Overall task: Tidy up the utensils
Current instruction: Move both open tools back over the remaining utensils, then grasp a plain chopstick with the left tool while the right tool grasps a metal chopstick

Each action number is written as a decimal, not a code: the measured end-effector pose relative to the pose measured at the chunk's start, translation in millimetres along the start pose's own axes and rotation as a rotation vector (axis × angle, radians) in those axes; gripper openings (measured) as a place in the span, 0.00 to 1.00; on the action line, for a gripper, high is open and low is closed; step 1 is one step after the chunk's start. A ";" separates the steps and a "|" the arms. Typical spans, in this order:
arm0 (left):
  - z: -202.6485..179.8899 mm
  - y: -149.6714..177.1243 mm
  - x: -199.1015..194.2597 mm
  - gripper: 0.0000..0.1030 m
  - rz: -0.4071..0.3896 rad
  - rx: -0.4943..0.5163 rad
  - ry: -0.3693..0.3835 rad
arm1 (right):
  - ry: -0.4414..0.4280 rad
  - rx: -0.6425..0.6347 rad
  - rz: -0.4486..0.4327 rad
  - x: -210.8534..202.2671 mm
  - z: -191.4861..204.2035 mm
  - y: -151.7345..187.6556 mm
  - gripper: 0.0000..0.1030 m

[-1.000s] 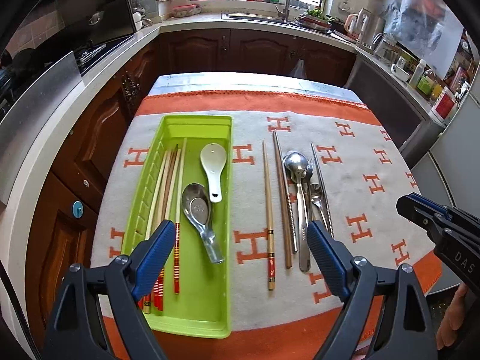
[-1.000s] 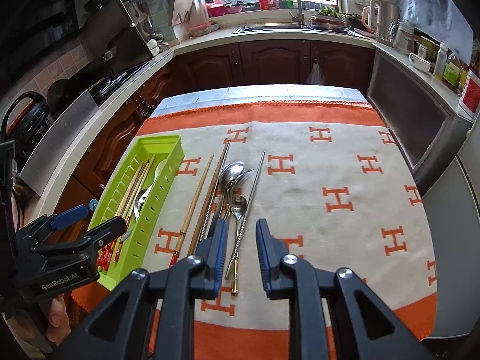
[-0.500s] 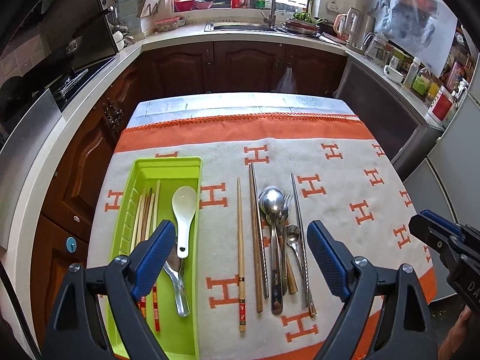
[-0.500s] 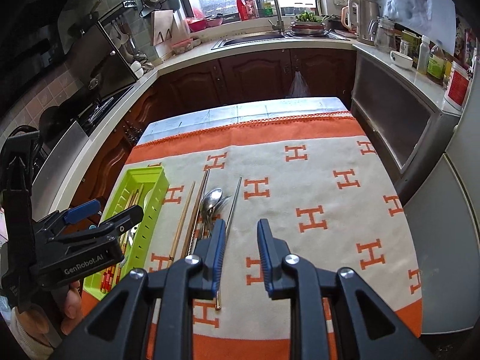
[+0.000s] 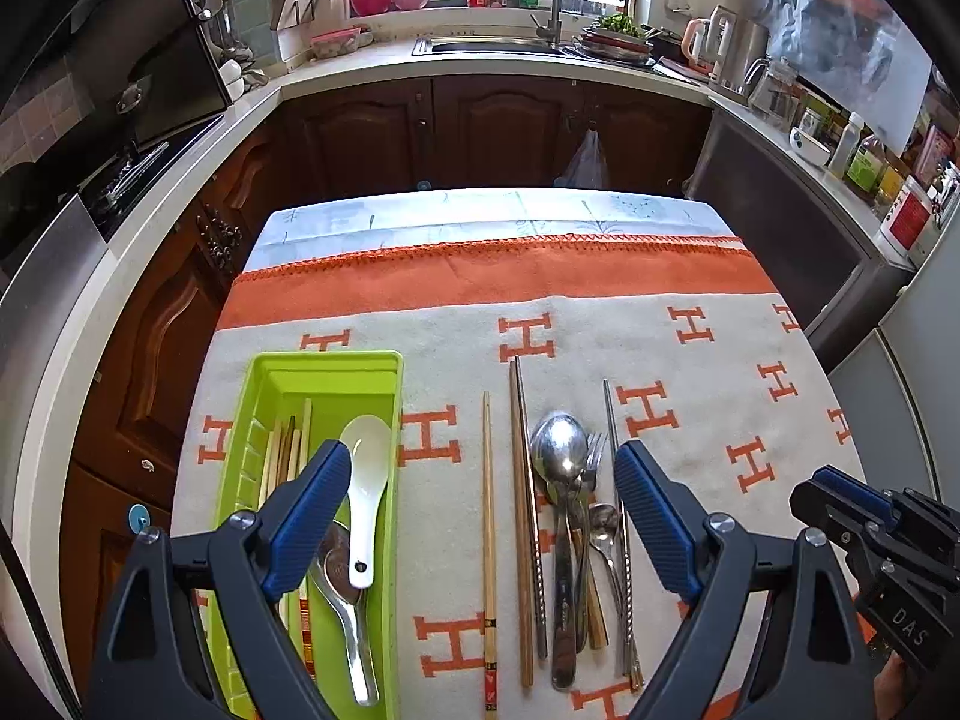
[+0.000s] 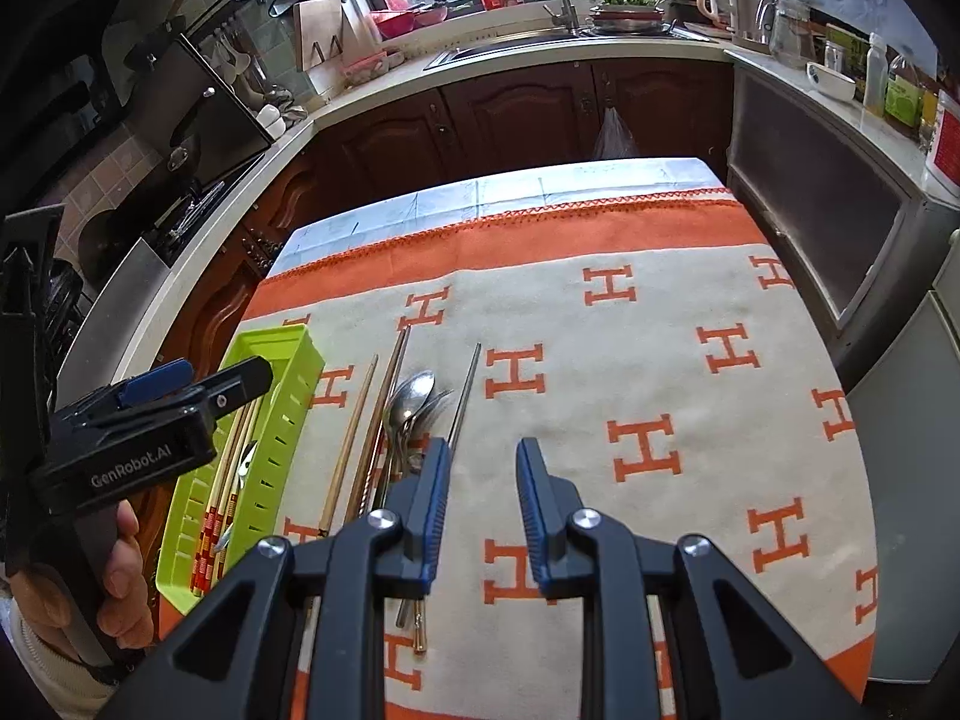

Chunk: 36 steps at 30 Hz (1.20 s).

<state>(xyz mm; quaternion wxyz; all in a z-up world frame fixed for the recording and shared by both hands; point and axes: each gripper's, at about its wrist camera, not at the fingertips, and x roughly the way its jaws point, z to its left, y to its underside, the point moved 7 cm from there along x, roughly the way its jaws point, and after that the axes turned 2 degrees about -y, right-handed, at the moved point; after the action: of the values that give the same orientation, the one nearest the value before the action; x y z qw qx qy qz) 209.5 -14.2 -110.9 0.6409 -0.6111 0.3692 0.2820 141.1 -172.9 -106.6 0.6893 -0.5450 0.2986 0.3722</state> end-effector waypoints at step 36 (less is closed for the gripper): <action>-18.4 87.6 86.3 0.32 0.218 0.095 -0.092 | -0.132 0.030 0.169 99.0 3.6 30.0 0.22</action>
<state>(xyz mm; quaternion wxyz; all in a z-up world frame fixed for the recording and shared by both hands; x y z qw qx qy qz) 185.0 -31.9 -231.5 0.6510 -0.5225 0.4167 0.3600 169.9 -146.9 -202.6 0.6816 -0.4820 0.3028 0.4597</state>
